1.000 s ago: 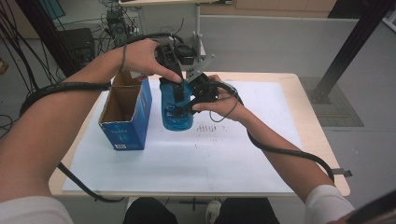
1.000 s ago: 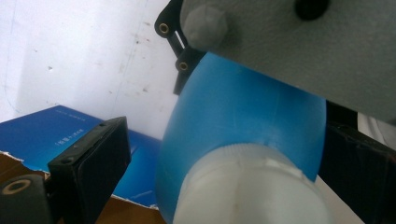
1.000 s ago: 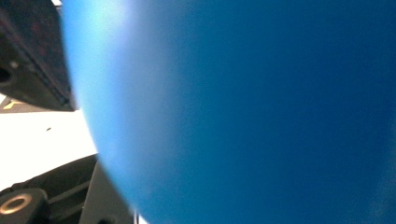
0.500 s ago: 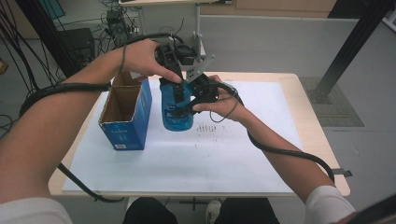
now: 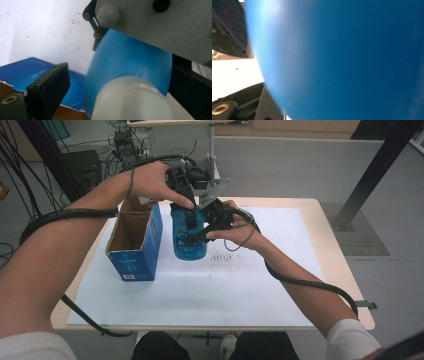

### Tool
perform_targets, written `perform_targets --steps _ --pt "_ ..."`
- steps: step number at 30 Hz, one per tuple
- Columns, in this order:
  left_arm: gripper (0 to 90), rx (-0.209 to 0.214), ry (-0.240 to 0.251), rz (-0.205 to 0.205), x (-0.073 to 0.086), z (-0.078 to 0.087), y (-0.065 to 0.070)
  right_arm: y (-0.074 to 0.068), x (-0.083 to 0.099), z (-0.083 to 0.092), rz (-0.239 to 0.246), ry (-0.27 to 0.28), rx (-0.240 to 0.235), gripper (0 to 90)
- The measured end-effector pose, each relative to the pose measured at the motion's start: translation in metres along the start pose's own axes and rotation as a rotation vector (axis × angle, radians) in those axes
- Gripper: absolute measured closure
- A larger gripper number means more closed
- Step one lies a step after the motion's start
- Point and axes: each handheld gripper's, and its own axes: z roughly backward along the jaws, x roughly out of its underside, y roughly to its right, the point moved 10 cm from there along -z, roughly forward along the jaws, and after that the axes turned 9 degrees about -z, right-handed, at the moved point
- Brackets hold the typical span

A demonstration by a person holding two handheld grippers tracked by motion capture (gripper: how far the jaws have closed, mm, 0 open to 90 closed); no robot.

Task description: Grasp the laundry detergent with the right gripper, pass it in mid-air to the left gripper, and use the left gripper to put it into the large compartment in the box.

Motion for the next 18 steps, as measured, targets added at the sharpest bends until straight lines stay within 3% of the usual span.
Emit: perform_targets --steps 18 --pt "6.7 -0.006 0.002 -0.002 -0.0007 0.0012 0.0 -0.0008 -0.0013 0.0005 0.006 -0.001 0.0 43.6"
